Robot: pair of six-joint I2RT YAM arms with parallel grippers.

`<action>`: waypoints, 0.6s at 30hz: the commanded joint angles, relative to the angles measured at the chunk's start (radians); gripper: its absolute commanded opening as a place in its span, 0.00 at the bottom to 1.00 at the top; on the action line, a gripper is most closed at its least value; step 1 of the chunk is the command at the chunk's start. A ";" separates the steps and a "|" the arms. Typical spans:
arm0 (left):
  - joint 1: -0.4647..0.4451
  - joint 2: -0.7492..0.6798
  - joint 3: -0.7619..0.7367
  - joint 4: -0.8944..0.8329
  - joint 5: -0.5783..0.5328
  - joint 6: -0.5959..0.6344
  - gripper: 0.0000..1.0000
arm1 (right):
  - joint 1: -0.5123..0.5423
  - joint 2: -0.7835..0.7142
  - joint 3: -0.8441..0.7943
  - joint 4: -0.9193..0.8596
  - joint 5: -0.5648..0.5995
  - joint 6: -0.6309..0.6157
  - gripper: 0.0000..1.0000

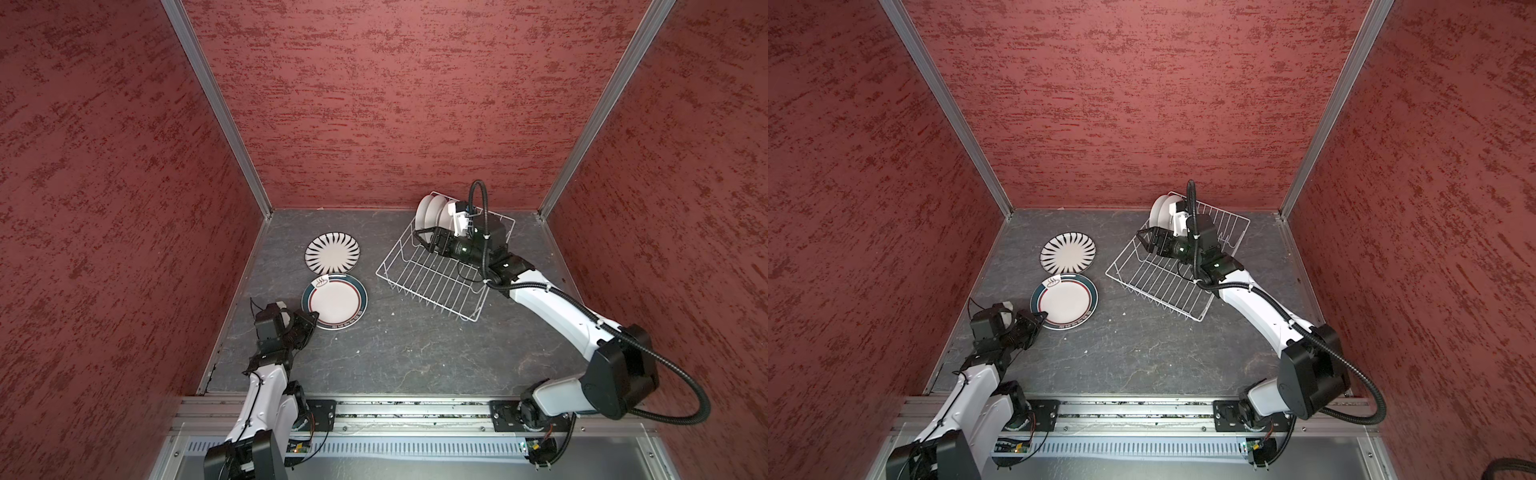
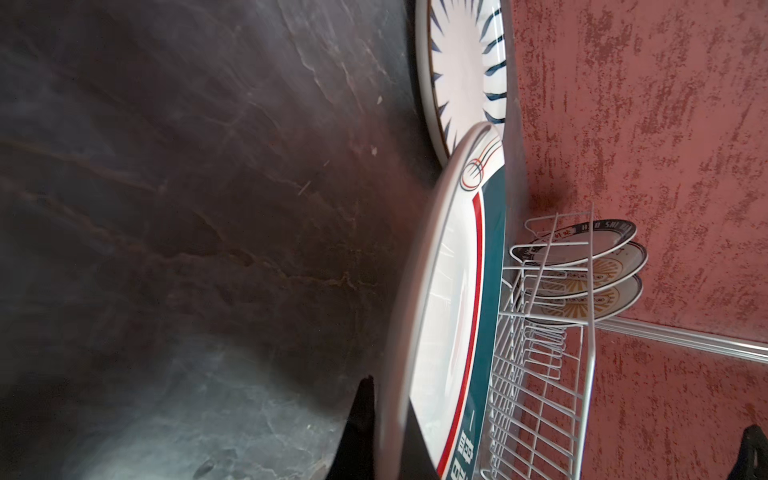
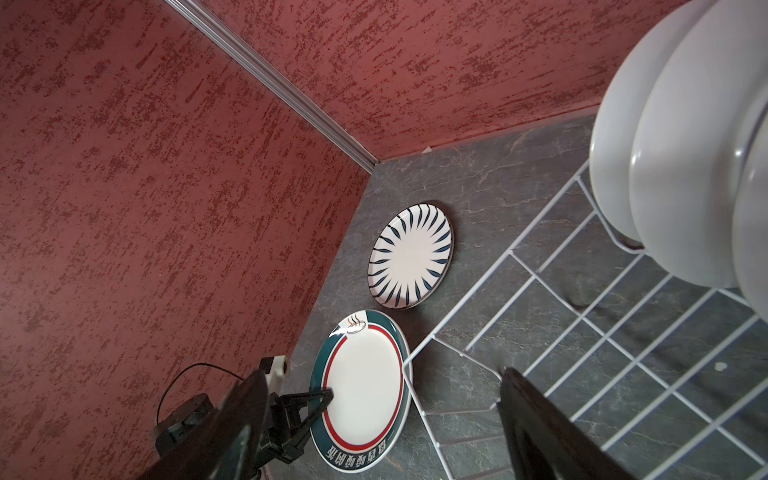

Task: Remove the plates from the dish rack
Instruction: 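Lower the green-rimmed plate onto the table with the left gripper while the right releases, then release the green-rimmed plate with the left gripper while the right moves over the rack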

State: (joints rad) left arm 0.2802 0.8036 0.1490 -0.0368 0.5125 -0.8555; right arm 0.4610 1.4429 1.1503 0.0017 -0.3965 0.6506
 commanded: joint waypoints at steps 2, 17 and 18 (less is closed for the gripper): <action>0.023 0.031 -0.004 0.069 0.000 0.017 0.00 | -0.006 0.005 -0.004 -0.006 0.026 -0.011 0.88; 0.082 0.112 -0.035 0.140 0.019 0.032 0.00 | -0.007 -0.007 -0.015 -0.035 0.059 -0.026 0.87; 0.087 0.115 -0.037 0.143 0.021 0.032 0.00 | -0.007 -0.010 -0.017 -0.038 0.063 -0.027 0.88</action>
State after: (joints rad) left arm 0.3485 0.9184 0.1158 0.0475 0.5186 -0.8471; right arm 0.4606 1.4437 1.1488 -0.0299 -0.3641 0.6388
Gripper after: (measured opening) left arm 0.081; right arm 0.875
